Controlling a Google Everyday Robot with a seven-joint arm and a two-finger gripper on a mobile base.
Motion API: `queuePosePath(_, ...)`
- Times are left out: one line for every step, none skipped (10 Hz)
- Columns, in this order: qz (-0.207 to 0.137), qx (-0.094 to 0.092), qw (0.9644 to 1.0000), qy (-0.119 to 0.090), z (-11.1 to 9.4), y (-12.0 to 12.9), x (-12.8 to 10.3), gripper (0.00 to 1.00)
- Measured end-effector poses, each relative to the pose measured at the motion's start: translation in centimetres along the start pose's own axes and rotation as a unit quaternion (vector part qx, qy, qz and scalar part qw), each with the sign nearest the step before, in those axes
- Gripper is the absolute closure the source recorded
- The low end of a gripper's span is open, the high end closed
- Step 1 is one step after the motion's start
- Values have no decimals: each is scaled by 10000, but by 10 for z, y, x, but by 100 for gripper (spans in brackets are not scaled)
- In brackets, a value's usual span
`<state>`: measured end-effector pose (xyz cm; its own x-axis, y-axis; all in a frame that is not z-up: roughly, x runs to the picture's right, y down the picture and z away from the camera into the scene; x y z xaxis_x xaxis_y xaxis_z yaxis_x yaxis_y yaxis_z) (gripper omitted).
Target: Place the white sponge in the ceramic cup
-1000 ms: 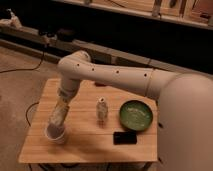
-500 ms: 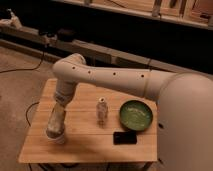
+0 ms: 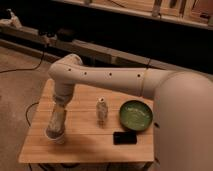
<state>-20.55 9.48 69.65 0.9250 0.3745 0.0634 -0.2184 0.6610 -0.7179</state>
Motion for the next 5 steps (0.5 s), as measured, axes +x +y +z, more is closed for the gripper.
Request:
queuePosePath(17, 17, 10000, 10, 0, 0, -1, 86)
queuePosePath(41, 0, 10000, 4, 0, 2, -4, 79)
queuePosePath(59, -8, 10000, 6, 0, 3, -5, 70)
queuePosePath(75, -11, 10000, 14, 0, 4, -6, 61)
queuePosePath(92, -11, 10000, 21, 1, 4, -6, 51)
